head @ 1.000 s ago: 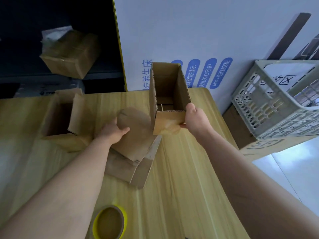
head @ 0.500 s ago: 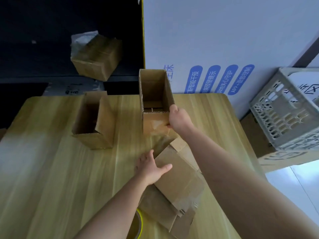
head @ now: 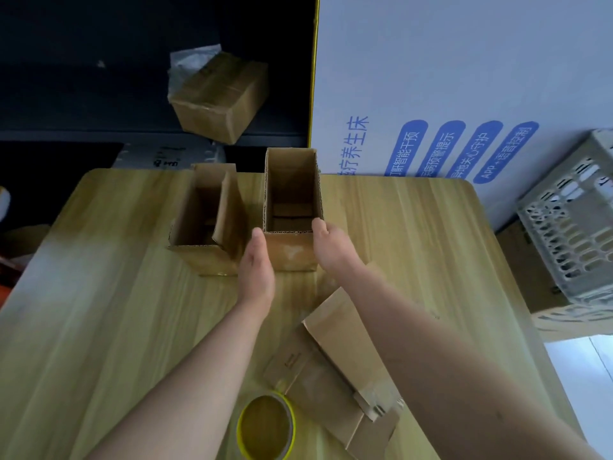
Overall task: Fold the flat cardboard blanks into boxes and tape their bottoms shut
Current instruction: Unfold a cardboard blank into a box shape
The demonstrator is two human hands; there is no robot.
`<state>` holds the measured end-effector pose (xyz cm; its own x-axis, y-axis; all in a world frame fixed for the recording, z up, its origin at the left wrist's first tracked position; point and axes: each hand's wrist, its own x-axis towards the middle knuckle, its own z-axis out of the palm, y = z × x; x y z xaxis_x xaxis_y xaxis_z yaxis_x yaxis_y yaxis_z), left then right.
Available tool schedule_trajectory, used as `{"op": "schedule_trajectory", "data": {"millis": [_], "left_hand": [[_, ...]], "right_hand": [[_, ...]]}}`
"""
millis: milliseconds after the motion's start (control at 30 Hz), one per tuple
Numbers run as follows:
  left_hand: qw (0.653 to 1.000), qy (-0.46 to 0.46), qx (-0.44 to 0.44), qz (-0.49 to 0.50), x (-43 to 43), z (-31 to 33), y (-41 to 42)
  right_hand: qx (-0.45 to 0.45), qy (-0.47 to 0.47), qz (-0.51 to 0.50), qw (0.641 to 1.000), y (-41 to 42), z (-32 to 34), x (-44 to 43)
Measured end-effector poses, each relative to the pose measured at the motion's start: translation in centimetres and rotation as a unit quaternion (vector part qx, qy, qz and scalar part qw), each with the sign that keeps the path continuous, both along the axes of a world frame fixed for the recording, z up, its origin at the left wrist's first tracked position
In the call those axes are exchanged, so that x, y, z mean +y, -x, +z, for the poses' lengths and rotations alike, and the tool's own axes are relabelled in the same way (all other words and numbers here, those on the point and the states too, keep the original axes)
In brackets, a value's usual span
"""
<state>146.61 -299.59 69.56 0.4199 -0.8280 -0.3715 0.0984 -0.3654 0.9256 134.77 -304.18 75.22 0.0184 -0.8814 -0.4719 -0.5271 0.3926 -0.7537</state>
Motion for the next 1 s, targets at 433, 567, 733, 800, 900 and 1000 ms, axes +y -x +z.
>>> {"op": "schedule_trajectory", "data": {"millis": [433,567,733,800,900,1000], "left_hand": [[0.995,0.021,-0.101,0.005,0.7,3.1,0.4],[0.986,0.026,-0.167,-0.014,2.4,4.3,0.5],[0.946,-0.043,-0.291,-0.135,6.2,4.8,1.5],[0.9,-0.046,-0.38,-0.208,7.6,4.7,2.5],[0.788,-0.054,-0.524,-0.319,8.7,3.9,4.0],[0.691,-0.06,-0.601,-0.397,9.1,2.7,5.5]], "right_hand": [[0.081,0.043,0.02,0.996,1.0,-0.3,-0.1],[0.141,0.087,0.051,0.985,2.8,1.5,2.0],[0.254,0.148,0.114,0.949,7.2,2.8,6.7],[0.296,0.137,0.136,0.935,9.3,1.8,9.0],[0.365,0.116,0.167,0.909,12.0,-1.0,12.7],[0.412,0.093,0.187,0.887,14.0,-4.1,16.1]]}}
